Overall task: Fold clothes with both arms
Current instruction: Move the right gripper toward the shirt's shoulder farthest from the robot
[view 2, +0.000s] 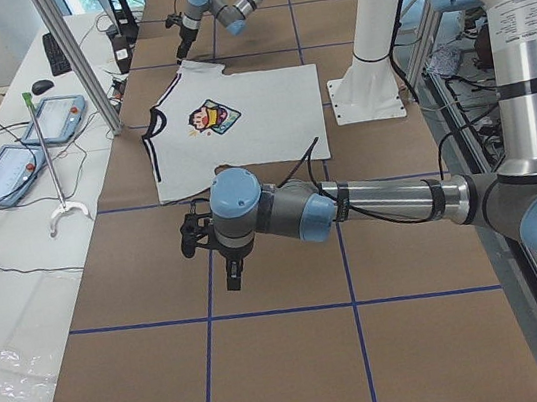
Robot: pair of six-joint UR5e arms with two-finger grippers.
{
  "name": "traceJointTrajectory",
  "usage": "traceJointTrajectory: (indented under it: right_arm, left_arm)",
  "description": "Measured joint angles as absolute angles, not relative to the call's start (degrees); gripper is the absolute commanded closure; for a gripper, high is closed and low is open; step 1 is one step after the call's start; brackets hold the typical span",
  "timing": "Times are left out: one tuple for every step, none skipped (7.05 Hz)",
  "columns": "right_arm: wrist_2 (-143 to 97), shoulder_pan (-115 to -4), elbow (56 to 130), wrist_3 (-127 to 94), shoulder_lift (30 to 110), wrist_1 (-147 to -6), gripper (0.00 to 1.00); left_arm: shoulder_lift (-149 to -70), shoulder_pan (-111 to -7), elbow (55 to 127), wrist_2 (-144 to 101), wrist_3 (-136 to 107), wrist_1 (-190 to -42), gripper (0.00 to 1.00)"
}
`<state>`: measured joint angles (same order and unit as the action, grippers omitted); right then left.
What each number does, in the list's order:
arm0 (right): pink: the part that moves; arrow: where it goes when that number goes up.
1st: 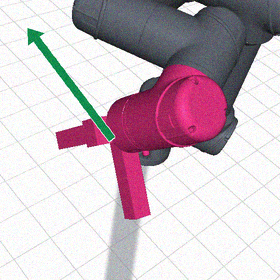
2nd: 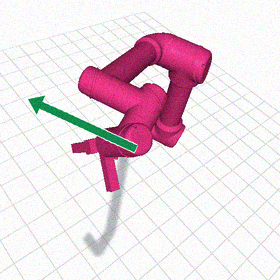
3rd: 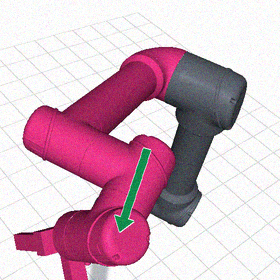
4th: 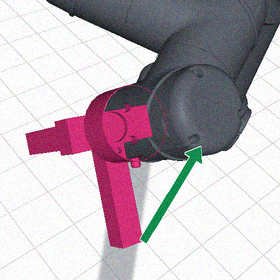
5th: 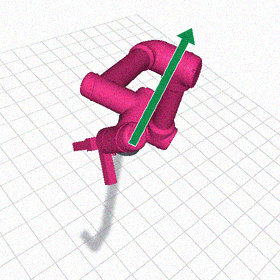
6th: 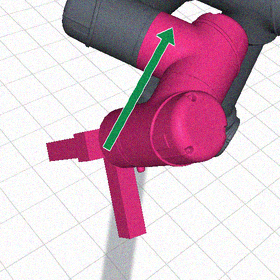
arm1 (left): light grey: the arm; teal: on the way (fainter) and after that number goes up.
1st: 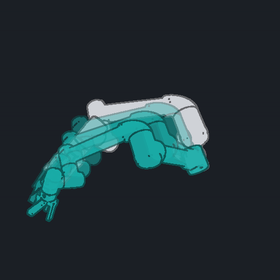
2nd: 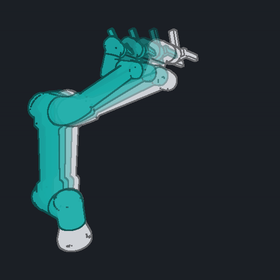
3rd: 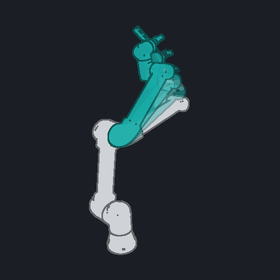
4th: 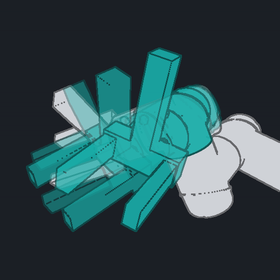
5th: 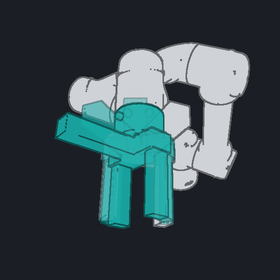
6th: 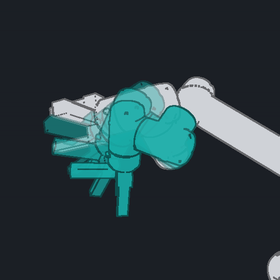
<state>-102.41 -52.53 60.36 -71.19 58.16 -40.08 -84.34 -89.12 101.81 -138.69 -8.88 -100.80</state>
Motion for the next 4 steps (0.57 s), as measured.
traceJointTrajectory:
  right_arm:
    - [-102.4,-52.4,60.3,-71.2,58.2,-40.2,0.9]
    - [-102.4,-52.4,60.2,-71.3,58.2,-40.4,1.0]
    - [-102.4,-52.4,60.2,-71.3,58.2,-40.6,1.0]
    - [-102.5,-52.5,60.4,-71.4,58.2,-40.7,1.0]
  left_arm:
    - [-84.3,-89.1,101.8,-138.7,-8.9,-100.8,0.0]
    - [-84.3,-89.1,101.8,-138.7,-8.9,-100.8,0.0]
    - [-84.2,-89.1,101.8,-138.7,-8.9,-100.8,0.0]
    - [-84.2,-89.1,101.8,-138.7,-8.9,-100.8,0.0]
